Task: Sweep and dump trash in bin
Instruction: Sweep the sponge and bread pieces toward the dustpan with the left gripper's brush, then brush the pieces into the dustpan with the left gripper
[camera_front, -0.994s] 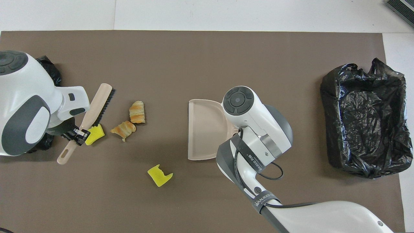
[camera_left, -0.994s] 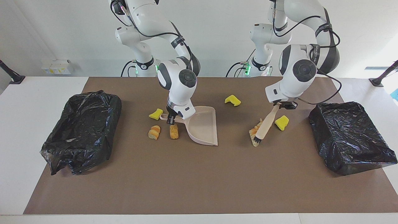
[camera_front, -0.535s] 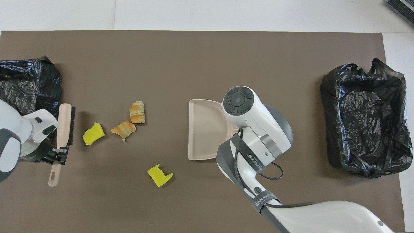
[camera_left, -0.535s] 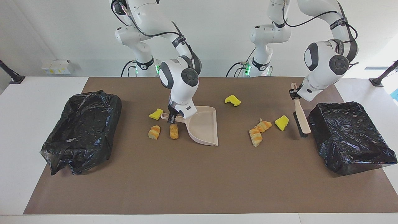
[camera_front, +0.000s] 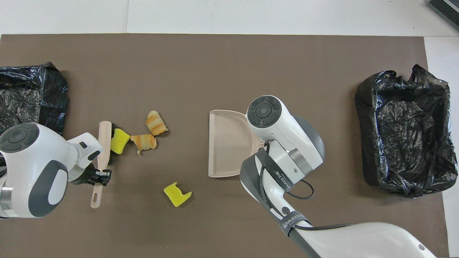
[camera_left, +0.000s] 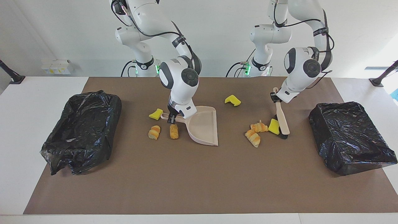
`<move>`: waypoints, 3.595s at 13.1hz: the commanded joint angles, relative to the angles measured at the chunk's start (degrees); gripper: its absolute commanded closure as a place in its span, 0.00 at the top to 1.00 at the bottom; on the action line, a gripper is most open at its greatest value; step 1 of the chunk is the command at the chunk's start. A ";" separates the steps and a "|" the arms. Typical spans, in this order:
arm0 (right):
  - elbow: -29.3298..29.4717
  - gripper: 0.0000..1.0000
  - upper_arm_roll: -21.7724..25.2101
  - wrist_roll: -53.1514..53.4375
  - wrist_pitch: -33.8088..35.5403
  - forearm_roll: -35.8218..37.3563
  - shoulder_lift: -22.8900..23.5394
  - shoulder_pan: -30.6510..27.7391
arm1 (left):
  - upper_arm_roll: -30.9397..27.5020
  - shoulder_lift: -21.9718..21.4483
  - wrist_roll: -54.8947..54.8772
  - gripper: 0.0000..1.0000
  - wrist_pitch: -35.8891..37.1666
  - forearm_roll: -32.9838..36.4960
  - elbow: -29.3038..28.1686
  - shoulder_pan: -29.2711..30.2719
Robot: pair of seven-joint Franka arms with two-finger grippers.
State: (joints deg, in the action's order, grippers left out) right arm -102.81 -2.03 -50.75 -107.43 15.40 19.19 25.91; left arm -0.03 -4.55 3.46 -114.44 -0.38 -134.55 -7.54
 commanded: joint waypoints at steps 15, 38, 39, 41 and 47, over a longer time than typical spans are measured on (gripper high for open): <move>-0.55 0.00 -0.34 2.23 -0.59 0.60 -0.38 -0.43 | -0.50 4.46 7.51 0.00 -7.28 -10.60 2.54 -28.29; -1.95 0.00 -0.43 3.38 -1.99 0.24 -0.55 -1.04 | -0.50 12.02 10.25 0.00 5.64 -9.37 16.95 -27.85; -1.95 0.00 -0.43 3.38 -2.08 0.24 -0.55 -1.04 | -0.50 11.76 10.69 0.00 5.64 -9.81 16.95 -30.05; -1.95 0.00 -0.43 3.38 -2.08 0.24 -0.55 -1.04 | -0.50 11.32 12.36 0.00 5.99 -10.69 17.21 -32.96; -1.95 0.00 -0.34 3.38 -2.08 0.24 -0.55 -1.04 | -0.59 8.60 14.02 0.00 14.49 -10.78 18.53 -33.68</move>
State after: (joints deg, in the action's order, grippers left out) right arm -103.69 -1.90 -49.58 -108.04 15.37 19.19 25.68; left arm -0.10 6.66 16.19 -104.05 -10.50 -115.73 -40.80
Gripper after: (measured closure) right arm 0.670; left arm 0.727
